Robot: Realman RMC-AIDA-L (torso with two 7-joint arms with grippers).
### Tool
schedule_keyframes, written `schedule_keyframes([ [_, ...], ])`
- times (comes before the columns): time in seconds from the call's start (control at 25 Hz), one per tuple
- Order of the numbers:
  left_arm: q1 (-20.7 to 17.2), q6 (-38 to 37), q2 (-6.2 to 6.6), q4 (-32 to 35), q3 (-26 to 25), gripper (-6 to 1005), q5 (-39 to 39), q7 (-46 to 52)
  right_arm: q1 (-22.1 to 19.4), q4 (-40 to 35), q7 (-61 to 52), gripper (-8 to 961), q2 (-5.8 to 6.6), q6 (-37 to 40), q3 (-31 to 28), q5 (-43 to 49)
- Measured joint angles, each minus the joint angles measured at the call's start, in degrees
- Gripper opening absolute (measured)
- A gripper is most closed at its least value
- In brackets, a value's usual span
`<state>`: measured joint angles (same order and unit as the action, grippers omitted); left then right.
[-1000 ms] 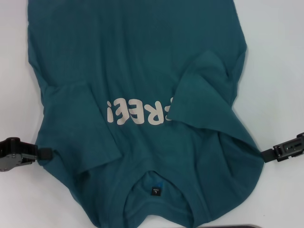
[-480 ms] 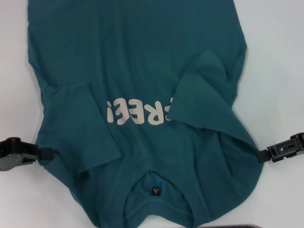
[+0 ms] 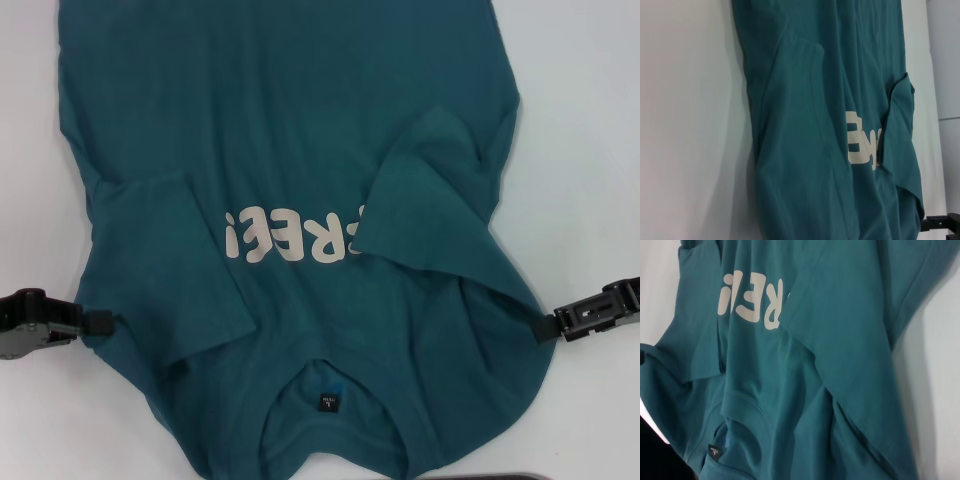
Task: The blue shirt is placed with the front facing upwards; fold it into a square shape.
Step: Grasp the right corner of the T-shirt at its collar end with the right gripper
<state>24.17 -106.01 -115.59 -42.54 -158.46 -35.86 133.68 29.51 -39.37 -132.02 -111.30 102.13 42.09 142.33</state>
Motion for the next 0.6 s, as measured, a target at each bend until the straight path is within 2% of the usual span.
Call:
schedule_keyframes([
  [0.6, 0.0, 0.6, 0.02, 0.2, 0.1, 2, 0.0, -0.2, 0.3, 0.0, -0.4, 877, -0.36, -1.1, 0.0, 0.2],
])
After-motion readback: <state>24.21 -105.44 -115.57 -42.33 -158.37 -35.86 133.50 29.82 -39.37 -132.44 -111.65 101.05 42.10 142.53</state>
